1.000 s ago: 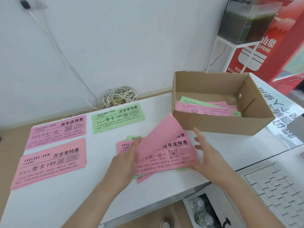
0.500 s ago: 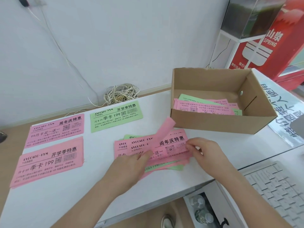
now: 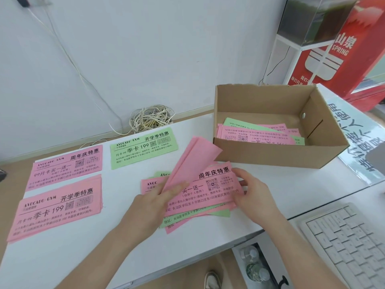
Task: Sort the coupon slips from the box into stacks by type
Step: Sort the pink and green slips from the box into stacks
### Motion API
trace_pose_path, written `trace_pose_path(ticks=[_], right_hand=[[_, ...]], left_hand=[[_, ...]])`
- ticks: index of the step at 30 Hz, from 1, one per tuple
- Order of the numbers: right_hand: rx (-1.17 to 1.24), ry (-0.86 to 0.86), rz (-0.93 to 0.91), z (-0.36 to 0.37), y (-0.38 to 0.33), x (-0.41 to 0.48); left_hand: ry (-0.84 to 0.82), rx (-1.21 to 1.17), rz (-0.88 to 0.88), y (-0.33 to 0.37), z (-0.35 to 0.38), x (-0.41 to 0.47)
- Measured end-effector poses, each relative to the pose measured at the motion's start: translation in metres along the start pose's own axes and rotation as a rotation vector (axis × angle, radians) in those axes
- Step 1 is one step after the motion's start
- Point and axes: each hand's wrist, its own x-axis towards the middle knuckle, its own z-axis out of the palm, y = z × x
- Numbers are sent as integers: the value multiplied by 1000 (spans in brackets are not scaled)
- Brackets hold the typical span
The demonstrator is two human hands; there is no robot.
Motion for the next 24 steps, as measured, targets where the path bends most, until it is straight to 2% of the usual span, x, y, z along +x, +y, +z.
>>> trace_pose_path(ticks=[3, 5, 7, 9, 14, 18, 20, 21, 23, 24], right_hand=[[-36, 34, -26, -3, 2, -1], [-18, 60, -27, -4, 4, -2], [274, 82, 72, -7, 3, -2], [611, 46, 226, -11, 0, 0], [1132, -52, 356, -14, -14, 6], [1439, -82, 402, -10, -26, 8], [1350, -46, 382, -11, -25, 7], [1134, -14, 342, -12, -21, 6], [451, 32, 199, -14, -7, 3], [184, 1, 120, -13, -2, 1]], left_hand=[[-16, 94, 25, 1, -1, 2], [-24, 123, -28, 5, -3, 2], [-55, 94, -104, 8, -4, 2], [-61, 120, -108, 7, 0, 0], [-61, 324, 2, 12, 6, 1], [32, 374, -15, 9, 14, 3], [42, 295, -68, 8, 14, 1], [30, 205, -108, 7, 13, -1], [23, 50, -143, 3, 10, -4], [45, 25, -123, 0, 10, -5]])
